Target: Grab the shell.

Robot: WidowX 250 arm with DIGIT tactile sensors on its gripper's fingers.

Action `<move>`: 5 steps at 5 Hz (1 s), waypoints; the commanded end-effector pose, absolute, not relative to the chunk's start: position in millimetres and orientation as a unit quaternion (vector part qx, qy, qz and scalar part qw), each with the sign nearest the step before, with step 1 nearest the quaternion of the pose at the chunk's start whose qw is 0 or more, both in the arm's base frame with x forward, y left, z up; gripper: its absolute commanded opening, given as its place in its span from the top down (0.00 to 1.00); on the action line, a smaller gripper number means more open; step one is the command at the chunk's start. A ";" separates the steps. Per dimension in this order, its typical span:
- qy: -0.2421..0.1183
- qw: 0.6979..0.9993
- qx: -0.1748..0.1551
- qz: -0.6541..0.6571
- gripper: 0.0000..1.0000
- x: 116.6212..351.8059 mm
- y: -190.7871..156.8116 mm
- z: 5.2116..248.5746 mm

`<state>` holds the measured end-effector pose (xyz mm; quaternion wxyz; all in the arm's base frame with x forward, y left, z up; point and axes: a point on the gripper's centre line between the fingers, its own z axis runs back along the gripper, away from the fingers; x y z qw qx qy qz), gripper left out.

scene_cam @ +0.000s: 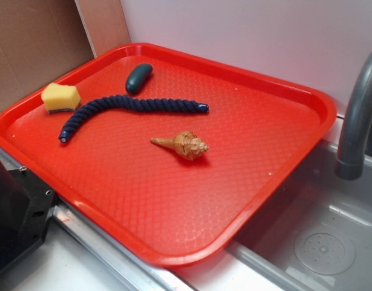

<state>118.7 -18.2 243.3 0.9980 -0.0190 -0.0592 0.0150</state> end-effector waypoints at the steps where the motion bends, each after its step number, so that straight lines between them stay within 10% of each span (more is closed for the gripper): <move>1: -0.059 0.998 -0.019 0.015 0.00 118.7 -18.2 243.3; 2: -0.097 0.989 0.012 -0.111 0.00 139.0 -68.2 247.3; 3: -0.157 0.959 -0.051 -0.229 0.00 161.5 -120.7 227.3; 5: -0.081 0.901 -0.053 -0.422 0.00 166.2 -150.9 148.0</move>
